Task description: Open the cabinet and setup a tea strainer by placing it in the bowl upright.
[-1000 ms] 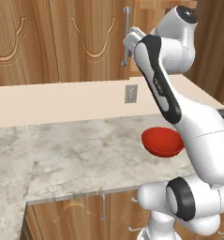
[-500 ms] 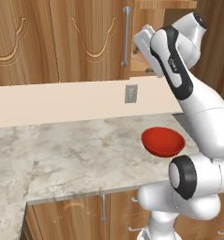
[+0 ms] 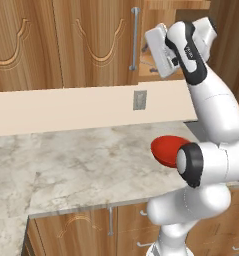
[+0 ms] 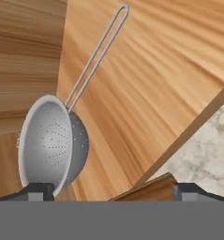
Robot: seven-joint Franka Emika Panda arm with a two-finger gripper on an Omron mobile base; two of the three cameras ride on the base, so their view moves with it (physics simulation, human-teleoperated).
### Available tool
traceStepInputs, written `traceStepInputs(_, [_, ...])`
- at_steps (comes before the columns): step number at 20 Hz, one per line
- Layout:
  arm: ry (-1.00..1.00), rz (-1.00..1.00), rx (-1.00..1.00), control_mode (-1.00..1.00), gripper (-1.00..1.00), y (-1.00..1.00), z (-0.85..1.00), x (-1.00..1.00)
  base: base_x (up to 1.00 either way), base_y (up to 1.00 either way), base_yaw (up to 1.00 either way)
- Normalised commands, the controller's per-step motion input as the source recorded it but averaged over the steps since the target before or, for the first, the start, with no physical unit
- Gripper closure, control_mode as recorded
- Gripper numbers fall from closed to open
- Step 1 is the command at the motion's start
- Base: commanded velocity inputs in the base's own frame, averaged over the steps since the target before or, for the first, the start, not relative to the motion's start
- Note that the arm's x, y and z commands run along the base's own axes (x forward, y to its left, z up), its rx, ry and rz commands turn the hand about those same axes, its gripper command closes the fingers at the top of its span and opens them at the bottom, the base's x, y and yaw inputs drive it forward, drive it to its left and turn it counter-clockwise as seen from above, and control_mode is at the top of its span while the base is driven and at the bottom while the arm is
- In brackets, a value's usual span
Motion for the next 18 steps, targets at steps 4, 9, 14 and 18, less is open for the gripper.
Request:
traceStepInputs(4, [-0.03,0.01,0.21,-1.0,-1.0,0.0,-0.03,0.29,0.0,0.0,0.0])
traceStepInputs(9, [-0.08,0.06,0.04,-1.0,-1.0,0.1,-0.03,0.37,0.0,0.0,0.0])
traceStepInputs(14, [-0.02,0.07,0.13,-1.0,-1.0,0.09,0.0,0.43,0.0,0.0,0.0])
traceStepInputs(18, [0.0,0.12,0.2,-1.0,-1.0,0.11,0.0,0.32,0.0,0.0,0.0])
